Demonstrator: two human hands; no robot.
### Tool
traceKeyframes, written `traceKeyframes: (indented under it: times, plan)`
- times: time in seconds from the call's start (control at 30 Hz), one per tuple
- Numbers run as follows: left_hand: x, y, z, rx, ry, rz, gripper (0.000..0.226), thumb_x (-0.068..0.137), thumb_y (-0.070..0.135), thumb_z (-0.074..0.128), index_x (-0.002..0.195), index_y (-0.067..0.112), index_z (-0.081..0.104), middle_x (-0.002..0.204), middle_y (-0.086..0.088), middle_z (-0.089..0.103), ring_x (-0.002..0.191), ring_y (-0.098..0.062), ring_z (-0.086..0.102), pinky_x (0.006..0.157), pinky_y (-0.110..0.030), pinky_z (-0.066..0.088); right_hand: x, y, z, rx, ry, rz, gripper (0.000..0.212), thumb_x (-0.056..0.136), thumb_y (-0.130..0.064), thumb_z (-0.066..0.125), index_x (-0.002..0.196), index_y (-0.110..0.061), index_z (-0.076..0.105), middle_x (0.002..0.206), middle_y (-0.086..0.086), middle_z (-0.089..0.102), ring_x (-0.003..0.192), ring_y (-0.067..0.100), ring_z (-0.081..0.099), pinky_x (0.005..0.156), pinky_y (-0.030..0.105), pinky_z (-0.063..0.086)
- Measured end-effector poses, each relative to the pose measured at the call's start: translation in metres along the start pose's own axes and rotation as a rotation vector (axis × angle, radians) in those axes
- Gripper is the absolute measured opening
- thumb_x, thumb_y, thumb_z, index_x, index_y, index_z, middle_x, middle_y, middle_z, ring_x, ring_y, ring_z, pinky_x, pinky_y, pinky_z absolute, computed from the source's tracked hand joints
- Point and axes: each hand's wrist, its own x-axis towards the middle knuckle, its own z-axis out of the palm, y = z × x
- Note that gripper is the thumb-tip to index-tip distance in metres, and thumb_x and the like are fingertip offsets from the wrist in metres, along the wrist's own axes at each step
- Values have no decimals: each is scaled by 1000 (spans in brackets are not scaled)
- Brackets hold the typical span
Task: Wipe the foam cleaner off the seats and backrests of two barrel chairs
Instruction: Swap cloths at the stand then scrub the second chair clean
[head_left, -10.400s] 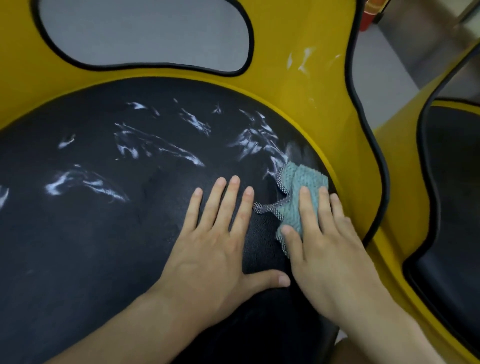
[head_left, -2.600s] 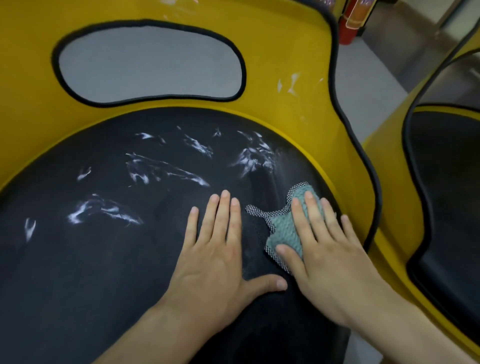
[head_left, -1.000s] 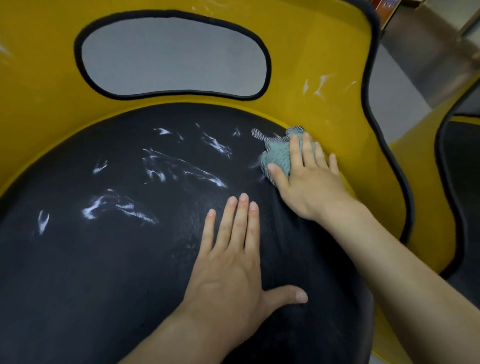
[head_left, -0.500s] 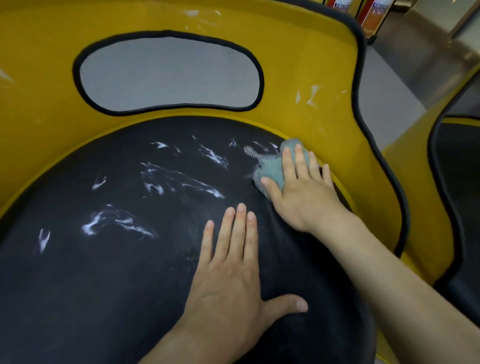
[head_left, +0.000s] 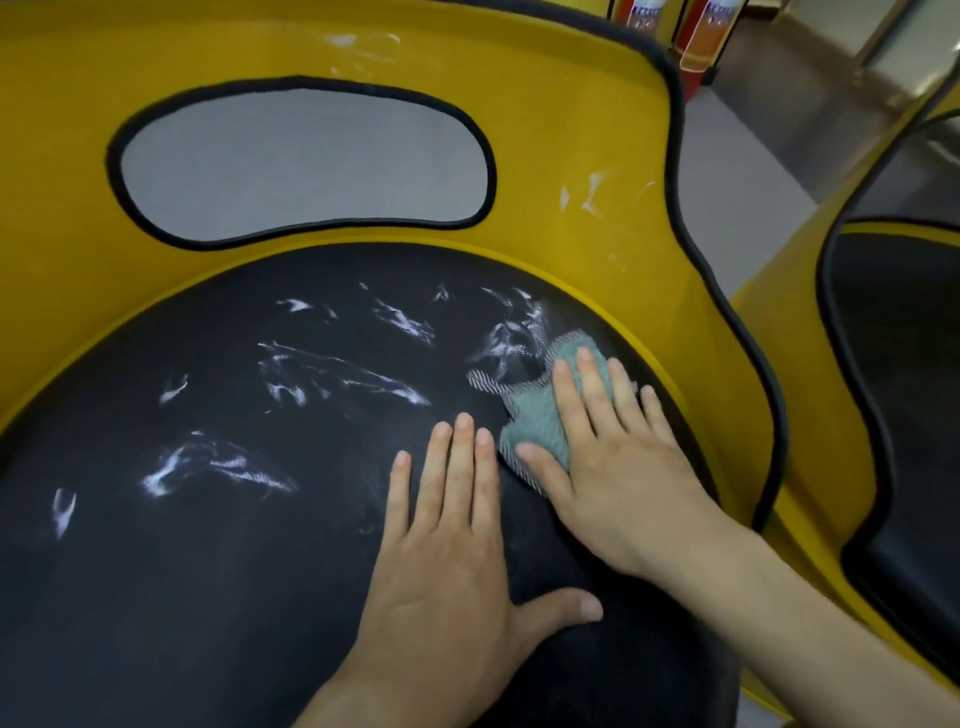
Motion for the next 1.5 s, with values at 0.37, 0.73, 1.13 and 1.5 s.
traceKeyframes:
  times: [0.37,0.73,1.13,1.5]
  plan:
    - [2,0,2,28,11,0,130,77,99,17,150,-6,40,159,-22,36,147,-37,34,111,-56,23,67,-16,-13,18,9,-16,75,101,-63,3,157,-20,-21,165,4,-24,153,25,-19,123,52,-9]
    - [2,1,2,-35,3,-14,132,73,101,20,150,-5,40,160,-20,35,148,-36,33,112,-56,23,69,-18,-14,-18,-44,-33,76,98,-66,0,155,-23,-26,163,1,-31,151,24,-26,123,52,-10]
    - [-3,0,-4,1,-9,-8,130,77,100,21,154,-3,32,164,-18,27,153,-34,24,114,-53,19,-3,9,-1,-14,28,-140,74,95,-64,-7,157,-25,-22,165,-4,-25,152,19,-21,124,52,-5]
    - [-3,17,-32,-43,-168,-160,130,70,104,20,151,19,-35,157,7,-45,140,-3,-45,123,-37,-18,66,0,-19,77,-69,-174,76,102,-63,11,158,-21,-19,165,3,-26,151,29,-23,119,60,-12]
